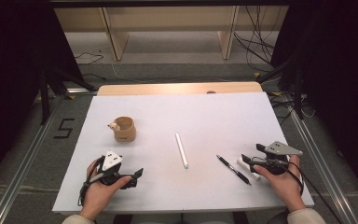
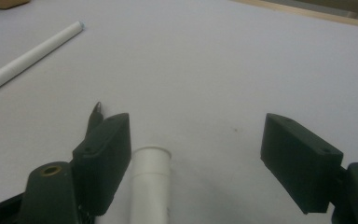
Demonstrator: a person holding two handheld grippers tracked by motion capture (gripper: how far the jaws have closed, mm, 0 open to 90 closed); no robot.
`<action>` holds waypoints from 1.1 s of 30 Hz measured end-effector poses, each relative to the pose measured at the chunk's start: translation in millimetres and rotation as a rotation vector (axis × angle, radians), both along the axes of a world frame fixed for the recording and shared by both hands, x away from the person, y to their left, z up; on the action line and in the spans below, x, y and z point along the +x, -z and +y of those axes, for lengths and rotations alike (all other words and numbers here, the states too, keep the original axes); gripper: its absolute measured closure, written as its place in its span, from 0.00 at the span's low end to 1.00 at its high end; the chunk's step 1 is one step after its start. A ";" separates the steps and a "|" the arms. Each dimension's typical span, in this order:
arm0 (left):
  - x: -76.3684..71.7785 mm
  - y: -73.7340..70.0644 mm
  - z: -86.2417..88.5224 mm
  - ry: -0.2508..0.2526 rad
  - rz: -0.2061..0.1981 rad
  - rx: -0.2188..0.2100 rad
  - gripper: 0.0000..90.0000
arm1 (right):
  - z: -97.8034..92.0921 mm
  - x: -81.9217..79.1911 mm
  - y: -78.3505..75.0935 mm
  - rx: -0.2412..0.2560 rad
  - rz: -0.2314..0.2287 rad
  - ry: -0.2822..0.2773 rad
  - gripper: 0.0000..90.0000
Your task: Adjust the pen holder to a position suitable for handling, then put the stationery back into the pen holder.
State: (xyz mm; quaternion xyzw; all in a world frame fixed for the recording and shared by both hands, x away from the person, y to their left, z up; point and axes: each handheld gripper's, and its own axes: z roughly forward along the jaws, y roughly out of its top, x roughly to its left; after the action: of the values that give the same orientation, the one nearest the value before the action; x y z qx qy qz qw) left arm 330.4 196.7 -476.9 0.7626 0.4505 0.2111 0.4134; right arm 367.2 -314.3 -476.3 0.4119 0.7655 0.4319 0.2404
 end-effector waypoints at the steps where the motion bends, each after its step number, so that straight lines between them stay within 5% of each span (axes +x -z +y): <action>1: 0.0 0.0 0.0 0.000 0.000 0.000 0.06 | 0.0 0.0 0.0 -0.002 -0.002 -0.002 0.28; 20: 2.0 2.1 -5.4 0.021 0.004 0.019 0.06 | 0.6 -0.5 -1.1 -0.011 -0.009 -0.001 0.30; 33: -1.5 1.2 -7.4 0.022 0.006 0.014 0.06 | 7.5 -3.7 -4.1 -0.013 -0.032 0.005 0.43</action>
State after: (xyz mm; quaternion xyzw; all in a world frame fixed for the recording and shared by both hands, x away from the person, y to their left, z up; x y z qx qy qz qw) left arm 328.9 189.3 -478.1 0.7710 0.4417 0.2074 0.4092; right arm 363.5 -306.8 -472.2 0.4051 0.7634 0.4329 0.2564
